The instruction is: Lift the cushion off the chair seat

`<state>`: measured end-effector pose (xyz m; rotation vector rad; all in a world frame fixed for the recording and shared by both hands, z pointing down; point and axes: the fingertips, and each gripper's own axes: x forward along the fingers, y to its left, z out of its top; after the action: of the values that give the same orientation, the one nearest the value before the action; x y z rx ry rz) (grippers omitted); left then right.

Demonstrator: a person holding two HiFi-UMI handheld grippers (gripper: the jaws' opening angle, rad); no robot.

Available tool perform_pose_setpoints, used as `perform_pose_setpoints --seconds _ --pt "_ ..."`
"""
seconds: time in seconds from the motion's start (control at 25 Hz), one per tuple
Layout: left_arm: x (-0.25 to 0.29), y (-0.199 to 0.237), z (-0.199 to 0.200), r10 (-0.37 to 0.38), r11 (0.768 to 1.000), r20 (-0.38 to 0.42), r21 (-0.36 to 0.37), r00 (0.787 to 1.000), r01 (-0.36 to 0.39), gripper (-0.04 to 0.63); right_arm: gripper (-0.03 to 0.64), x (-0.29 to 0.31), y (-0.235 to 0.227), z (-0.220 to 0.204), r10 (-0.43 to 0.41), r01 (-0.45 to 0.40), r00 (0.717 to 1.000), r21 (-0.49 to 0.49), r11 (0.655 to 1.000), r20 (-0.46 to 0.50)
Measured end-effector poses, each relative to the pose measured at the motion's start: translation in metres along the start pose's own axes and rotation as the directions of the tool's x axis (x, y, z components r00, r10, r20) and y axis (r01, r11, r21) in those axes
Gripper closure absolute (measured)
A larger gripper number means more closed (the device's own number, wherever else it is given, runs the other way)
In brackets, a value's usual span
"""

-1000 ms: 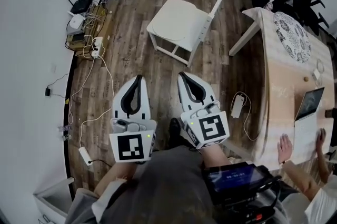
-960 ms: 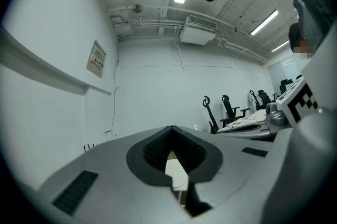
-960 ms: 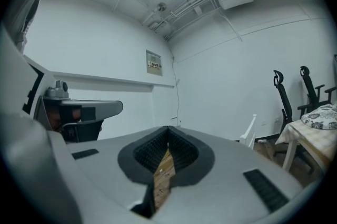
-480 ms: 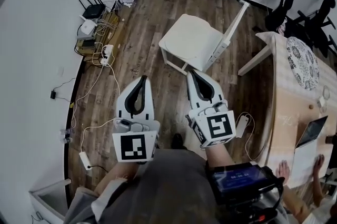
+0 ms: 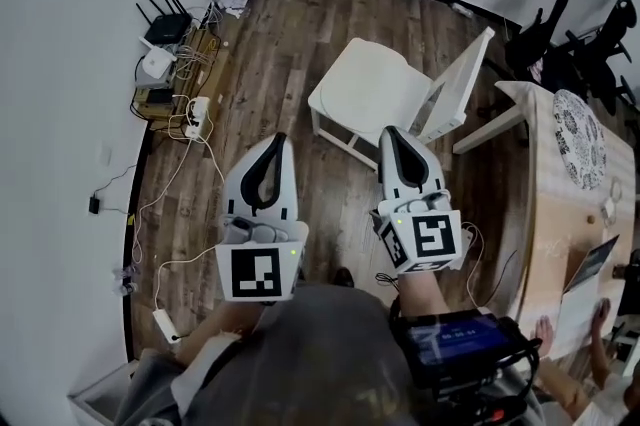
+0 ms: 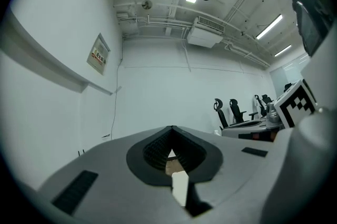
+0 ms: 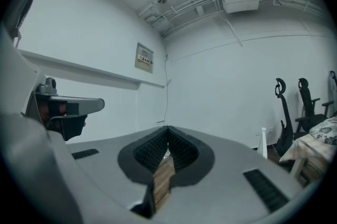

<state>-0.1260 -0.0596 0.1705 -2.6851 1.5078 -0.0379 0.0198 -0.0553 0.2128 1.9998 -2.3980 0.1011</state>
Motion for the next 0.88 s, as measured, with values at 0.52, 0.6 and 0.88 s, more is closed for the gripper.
perform_pose_setpoints --seconds 0.52,0.6,0.88 --pt "0.084 0.113 -0.009 -0.092 0.995 0.028 -0.045 0.995 0.093 0.589 0.609 0.114 0.013 0.015 -0.158 0.157 0.987 -0.062 0.986 -0.001" --pt "0.096 0.121 -0.009 -0.109 0.993 0.035 -0.044 0.993 0.111 0.589 0.609 0.124 0.011 0.019 -0.180 0.180 0.984 -0.067 0.981 0.010" --pt "0.128 0.114 -0.013 -0.201 0.979 0.031 -0.039 0.979 0.202 0.589 0.609 0.132 -0.006 0.015 -0.259 0.259 0.966 -0.053 0.964 0.007"
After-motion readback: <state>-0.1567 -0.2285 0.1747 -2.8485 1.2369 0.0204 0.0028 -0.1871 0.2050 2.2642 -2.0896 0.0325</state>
